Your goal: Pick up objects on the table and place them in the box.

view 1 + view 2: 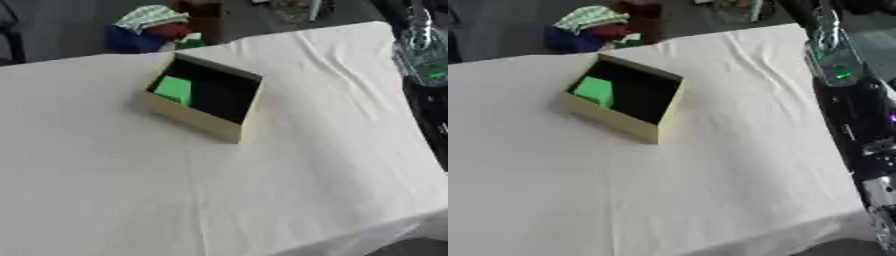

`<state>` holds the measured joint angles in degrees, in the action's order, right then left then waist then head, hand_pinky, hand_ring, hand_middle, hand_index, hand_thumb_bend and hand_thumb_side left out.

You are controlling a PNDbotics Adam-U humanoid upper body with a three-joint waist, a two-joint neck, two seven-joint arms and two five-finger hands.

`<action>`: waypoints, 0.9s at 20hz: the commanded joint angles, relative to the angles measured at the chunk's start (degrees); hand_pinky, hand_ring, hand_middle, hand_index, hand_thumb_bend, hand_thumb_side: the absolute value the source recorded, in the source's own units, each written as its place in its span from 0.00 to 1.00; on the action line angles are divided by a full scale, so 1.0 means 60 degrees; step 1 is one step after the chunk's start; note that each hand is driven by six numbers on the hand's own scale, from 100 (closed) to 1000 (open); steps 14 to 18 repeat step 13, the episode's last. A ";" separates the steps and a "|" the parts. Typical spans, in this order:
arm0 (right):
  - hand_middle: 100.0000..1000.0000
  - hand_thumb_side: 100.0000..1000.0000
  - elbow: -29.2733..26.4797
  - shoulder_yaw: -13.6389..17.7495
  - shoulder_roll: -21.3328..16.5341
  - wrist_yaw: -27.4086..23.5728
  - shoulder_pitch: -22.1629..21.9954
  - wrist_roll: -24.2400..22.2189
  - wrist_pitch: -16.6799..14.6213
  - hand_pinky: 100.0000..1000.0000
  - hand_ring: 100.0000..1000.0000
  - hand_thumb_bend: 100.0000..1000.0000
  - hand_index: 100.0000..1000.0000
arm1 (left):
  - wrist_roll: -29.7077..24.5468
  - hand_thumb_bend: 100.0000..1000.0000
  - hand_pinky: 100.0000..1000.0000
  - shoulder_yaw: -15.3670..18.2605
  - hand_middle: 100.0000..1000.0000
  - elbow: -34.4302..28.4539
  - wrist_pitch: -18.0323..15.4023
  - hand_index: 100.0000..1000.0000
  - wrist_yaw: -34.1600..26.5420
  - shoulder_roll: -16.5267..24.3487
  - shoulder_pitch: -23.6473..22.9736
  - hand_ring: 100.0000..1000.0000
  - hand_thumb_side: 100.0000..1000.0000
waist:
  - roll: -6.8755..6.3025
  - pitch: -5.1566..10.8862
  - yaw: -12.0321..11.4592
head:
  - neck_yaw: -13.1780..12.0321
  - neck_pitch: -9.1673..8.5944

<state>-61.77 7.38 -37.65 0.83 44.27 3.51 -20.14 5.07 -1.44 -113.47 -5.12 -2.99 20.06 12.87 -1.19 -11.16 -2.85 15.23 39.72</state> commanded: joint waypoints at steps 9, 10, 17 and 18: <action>0.64 0.60 -0.0096 0.0097 -0.0307 -0.0176 0.0084 -0.0031 0.0013 0.65 0.93 0.00 0.89 | 0.0029 0.00 0.69 0.0104 0.50 -0.0187 -0.0024 0.80 0.0036 0.0144 0.0080 0.51 0.72 | -0.0021 0.0196 -0.0005 | -0.0011 -0.0065; 0.64 0.60 -0.0096 0.0103 -0.0315 -0.0182 0.0076 -0.0026 0.0016 0.65 0.93 0.00 0.89 | 0.0034 0.00 0.69 0.0108 0.50 -0.0187 -0.0024 0.80 0.0035 0.0143 0.0078 0.51 0.72 | -0.0023 0.0202 -0.0005 | -0.0010 -0.0075; 0.64 0.60 -0.0095 0.0117 -0.0326 -0.0206 0.0071 -0.0015 0.0030 0.65 0.93 0.00 0.89 | 0.0034 0.00 0.69 0.0109 0.49 -0.0187 -0.0033 0.80 0.0032 0.0148 0.0084 0.51 0.72 | -0.0034 0.0211 -0.0003 | -0.0005 -0.0054; 0.64 0.60 -0.0095 0.0117 -0.0326 -0.0206 0.0071 -0.0015 0.0030 0.65 0.93 0.00 0.89 | 0.0034 0.00 0.69 0.0109 0.49 -0.0187 -0.0033 0.80 0.0032 0.0148 0.0084 0.51 0.72 | -0.0034 0.0211 -0.0003 | -0.0005 -0.0054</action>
